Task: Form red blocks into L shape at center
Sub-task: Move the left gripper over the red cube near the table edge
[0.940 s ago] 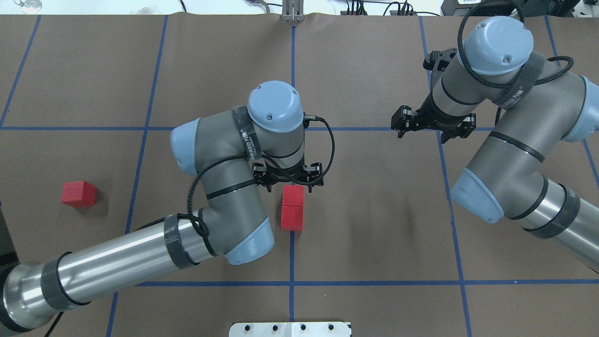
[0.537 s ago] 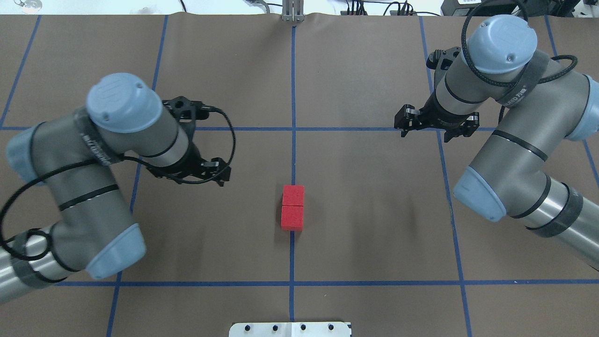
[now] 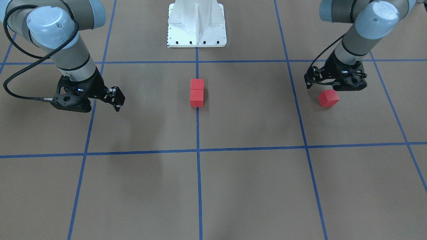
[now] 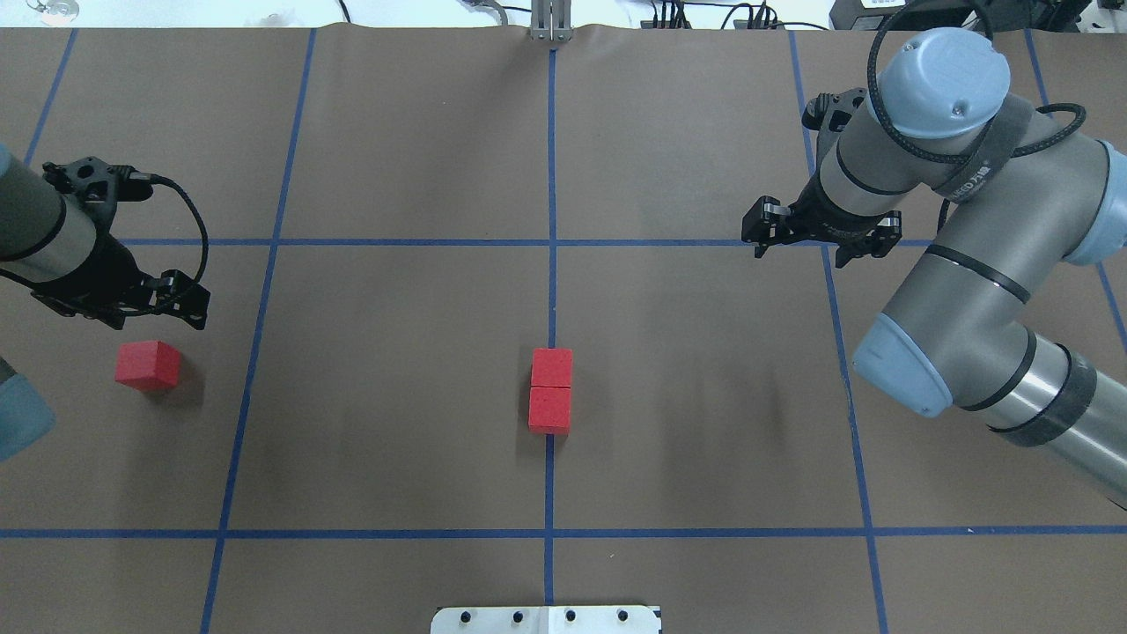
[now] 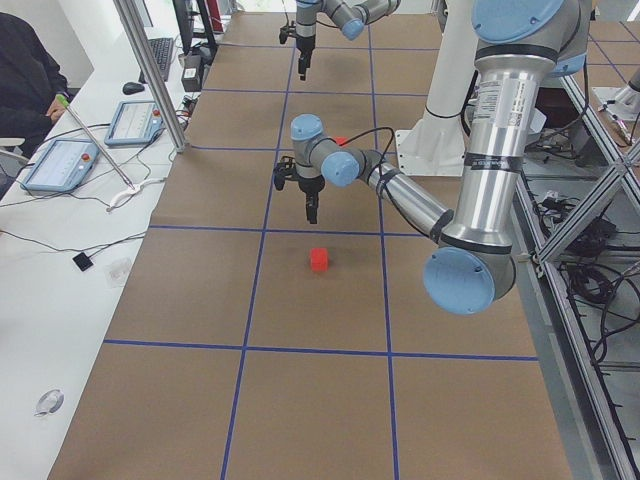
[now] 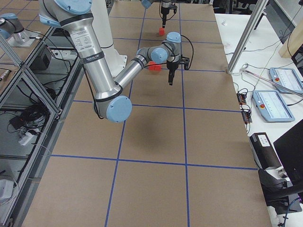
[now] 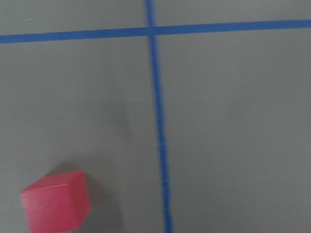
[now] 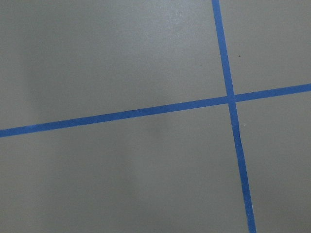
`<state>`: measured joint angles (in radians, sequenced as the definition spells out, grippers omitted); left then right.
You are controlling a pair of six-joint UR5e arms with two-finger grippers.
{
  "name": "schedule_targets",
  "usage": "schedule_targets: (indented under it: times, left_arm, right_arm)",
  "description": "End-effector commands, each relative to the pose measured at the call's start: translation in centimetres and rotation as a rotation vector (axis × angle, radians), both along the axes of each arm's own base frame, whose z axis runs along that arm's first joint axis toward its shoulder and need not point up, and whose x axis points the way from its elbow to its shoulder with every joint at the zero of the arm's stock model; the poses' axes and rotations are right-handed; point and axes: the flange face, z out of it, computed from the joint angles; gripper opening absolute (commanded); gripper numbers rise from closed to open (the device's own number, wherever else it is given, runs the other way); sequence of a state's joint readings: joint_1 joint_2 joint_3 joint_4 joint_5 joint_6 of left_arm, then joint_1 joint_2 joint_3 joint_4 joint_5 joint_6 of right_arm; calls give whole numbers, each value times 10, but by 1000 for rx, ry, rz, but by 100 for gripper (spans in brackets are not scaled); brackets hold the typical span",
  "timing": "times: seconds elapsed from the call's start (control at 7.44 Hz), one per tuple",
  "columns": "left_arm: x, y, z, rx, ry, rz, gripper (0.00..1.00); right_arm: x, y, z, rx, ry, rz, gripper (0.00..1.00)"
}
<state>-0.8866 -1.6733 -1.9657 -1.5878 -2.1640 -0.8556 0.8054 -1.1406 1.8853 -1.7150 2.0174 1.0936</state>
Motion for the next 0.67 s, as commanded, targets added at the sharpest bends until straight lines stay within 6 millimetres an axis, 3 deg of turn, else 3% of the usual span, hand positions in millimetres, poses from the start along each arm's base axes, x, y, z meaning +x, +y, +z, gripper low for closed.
schedule_targets:
  times: [0.0, 0.13, 0.27, 0.54]
  left_arm:
    - [-14, -6, 67, -35, -18, -23, 99]
    - [-12, -4, 88, -19, 23, -56, 99]
    - [-7, -6, 85, -65, 43, -124, 99]
    - [-6, -5, 103, -74, 19, -116, 99]
  right_arm:
    - [0, 0, 2, -3, 3, 0, 99]
    - [0, 1, 2, -9, 1, 5, 99]
    - [0, 1, 2, -12, 1, 8, 99]
    - [1, 1, 2, -11, 0, 8, 99]
